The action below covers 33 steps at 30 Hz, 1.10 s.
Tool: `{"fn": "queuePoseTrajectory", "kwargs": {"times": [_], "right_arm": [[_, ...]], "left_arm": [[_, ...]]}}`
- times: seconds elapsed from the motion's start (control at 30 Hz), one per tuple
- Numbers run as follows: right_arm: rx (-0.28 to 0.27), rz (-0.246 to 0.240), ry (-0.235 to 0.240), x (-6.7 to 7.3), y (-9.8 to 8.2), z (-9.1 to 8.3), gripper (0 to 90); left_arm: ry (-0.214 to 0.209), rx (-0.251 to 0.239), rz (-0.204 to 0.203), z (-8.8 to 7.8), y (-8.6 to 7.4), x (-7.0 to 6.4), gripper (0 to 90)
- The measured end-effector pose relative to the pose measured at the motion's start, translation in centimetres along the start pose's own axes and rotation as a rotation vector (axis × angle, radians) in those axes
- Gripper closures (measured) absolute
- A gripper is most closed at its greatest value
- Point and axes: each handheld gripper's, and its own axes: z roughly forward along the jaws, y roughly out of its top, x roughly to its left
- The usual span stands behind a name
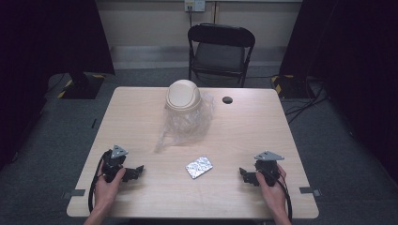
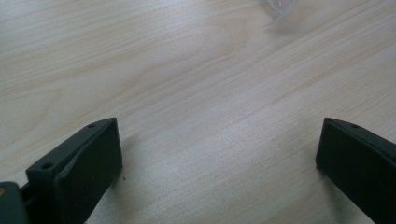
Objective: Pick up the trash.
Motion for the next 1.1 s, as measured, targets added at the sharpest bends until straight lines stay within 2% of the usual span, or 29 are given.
{"fn": "queuePoseTrajectory", "kwargs": {"times": [0.33,0.37,0.47,0.53,0.7,0.73,0.83,0.87,0.9,0.97,1.03,1.1], "right_arm": [[0.001,0.002,0.0,0.0,0.0,0.0,10.5],[0.0,0.0,0.0,0.0,0.0,0.0,10.5],[0.002,0.002,-0.001,0.0,0.0,0.0,10.5],[0.002,0.001,-0.001,0.0,0.0,0.0,10.6],[0.0,0.0,-0.001,0.0,0.0,0.0,10.5],[0.002,0.002,-0.001,0.0,0.0,0.0,10.5],[0.001,0.001,-0.001,0.0,0.0,0.0,10.5],[0.002,0.002,-0.001,0.0,0.0,0.0,10.5],[0.0,0.0,0.0,0.0,0.0,0.0,10.5],[0.002,0.002,-0.001,0.0,0.0,0.0,10.5],[0.002,0.002,-0.001,0.0,0.0,0.0,10.5],[0.001,0.001,-0.001,0.0,0.0,0.0,10.5]], "left_arm": [[-0.001,-0.005,0.004,-0.2,-0.1,0.0,2.1],[0.009,-0.015,-0.007,-0.3,-0.1,0.0,3.6],[0.0,-0.041,-0.012,-0.5,-0.2,0.0,16.8],[0.003,-0.03,-0.011,-0.5,-0.1,-0.1,15.6],[-0.092,-0.035,-0.02,-0.7,0.2,-0.7,15.9],[-0.091,-0.034,0.001,-0.8,0.3,-0.9,16.0],[-0.088,-0.042,0.015,-1.0,0.7,-1.2,16.0],[-0.091,-0.041,0.062,-1.2,1.1,-1.5,16.5],[-0.096,-0.048,0.081,-1.4,1.2,-1.7,17.5],[-0.11,-0.064,0.068,-1.5,1.4,-1.8,17.7],[-0.16,-0.103,0.033,-1.8,2.0,-1.6,18.1],[-0.168,-0.125,0.032,-1.9,2.4,-1.6,17.6]]}}
